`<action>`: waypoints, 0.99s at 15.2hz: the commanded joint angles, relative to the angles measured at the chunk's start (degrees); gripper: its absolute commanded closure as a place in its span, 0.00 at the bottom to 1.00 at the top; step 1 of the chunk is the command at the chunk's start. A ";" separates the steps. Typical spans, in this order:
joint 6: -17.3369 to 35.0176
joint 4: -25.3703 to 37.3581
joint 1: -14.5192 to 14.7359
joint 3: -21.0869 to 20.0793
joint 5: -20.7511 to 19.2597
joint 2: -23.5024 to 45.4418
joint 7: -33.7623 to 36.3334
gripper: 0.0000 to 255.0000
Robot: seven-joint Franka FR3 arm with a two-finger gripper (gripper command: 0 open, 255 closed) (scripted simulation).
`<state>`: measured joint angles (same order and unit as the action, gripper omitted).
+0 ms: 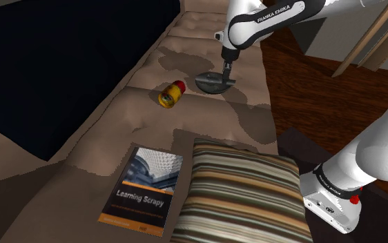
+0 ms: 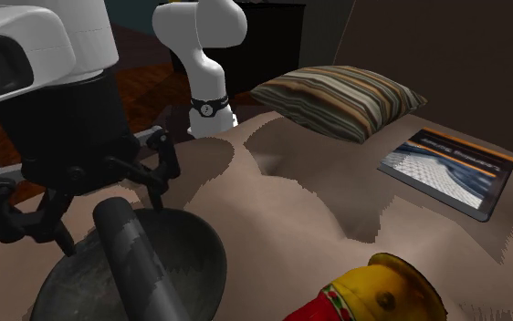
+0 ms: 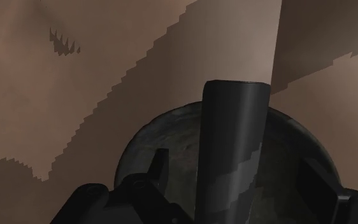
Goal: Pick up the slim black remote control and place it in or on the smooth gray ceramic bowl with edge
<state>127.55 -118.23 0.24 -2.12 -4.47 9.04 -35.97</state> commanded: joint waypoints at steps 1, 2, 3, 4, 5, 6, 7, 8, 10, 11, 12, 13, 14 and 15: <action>0.00 0.00 0.00 0.00 0.00 0.00 0.00 0.00; 0.00 0.00 0.00 0.00 0.00 0.00 0.00 0.00; 0.00 0.00 0.00 0.00 0.00 0.00 0.00 0.00; -1.76 0.80 0.04 -0.06 0.13 -0.96 -0.08 0.00; -3.53 1.67 0.08 -0.12 0.26 -1.86 -0.16 0.00; -5.32 2.63 0.12 -0.17 0.37 -2.70 -0.24 0.00; -6.73 3.43 0.15 -0.21 0.46 -3.30 -0.29 0.00; -6.73 3.43 0.15 -0.21 0.46 -3.30 -0.29 0.00; -6.73 3.43 0.15 -0.21 0.46 -3.31 -0.29 0.00; -6.73 3.43 0.15 -0.21 0.46 -3.30 -0.29 0.00; -6.73 3.43 0.15 -0.21 0.46 -3.30 -0.29 0.00; -6.73 3.43 0.15 -0.21 0.46 -3.30 -0.29 0.00; -6.73 3.43 0.15 -0.21 0.46 -3.30 -0.29 0.00; -6.72 3.43 0.15 -0.21 0.46 -3.30 -0.29 0.00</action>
